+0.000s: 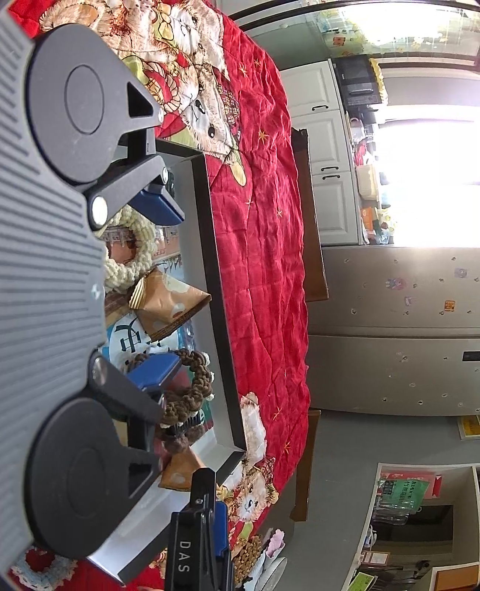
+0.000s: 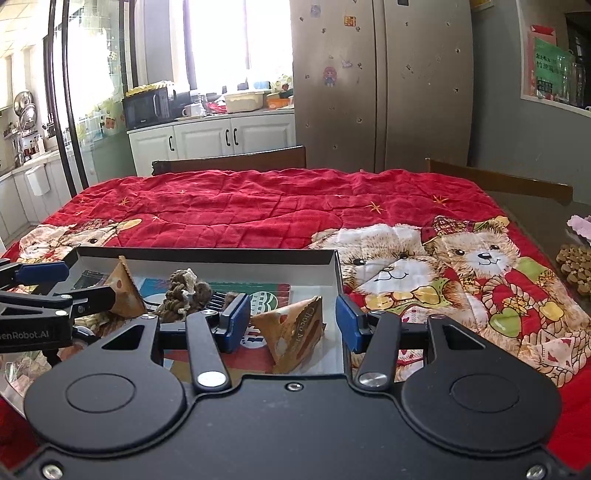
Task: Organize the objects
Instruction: 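Open left tool releasing tan packet while right tool releases gold packet in box, then lift both open tools up and back out of the box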
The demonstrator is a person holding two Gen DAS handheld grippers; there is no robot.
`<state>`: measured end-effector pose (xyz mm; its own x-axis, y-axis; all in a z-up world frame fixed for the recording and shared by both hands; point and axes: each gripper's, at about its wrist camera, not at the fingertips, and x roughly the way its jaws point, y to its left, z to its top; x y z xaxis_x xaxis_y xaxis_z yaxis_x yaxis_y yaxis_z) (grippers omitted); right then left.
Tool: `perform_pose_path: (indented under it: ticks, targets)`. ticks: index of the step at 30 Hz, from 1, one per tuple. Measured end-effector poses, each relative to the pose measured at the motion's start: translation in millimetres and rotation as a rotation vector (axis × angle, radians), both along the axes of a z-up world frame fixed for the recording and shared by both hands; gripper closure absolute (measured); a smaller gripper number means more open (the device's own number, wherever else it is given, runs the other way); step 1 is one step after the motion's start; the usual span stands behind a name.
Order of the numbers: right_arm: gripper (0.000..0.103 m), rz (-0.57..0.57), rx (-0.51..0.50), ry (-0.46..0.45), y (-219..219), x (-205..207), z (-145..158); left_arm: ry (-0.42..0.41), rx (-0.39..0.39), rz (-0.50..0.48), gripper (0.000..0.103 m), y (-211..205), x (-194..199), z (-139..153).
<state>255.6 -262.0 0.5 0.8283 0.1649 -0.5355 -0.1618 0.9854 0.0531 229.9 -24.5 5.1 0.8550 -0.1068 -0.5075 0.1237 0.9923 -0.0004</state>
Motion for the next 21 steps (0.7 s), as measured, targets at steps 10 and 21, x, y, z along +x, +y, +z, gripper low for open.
perform_pose_path:
  ticks: [10,21]
  targets:
    - [0.053,0.031,-0.01,-0.031,6.6,-18.5,17.6,-0.028,0.002,-0.008,0.015,-1.6,-16.8,15.3]
    - [0.051,0.063,-0.007,-0.054,6.5,-46.2,36.3,-0.05,0.017,-0.026,0.014,-3.5,-37.9,31.7]
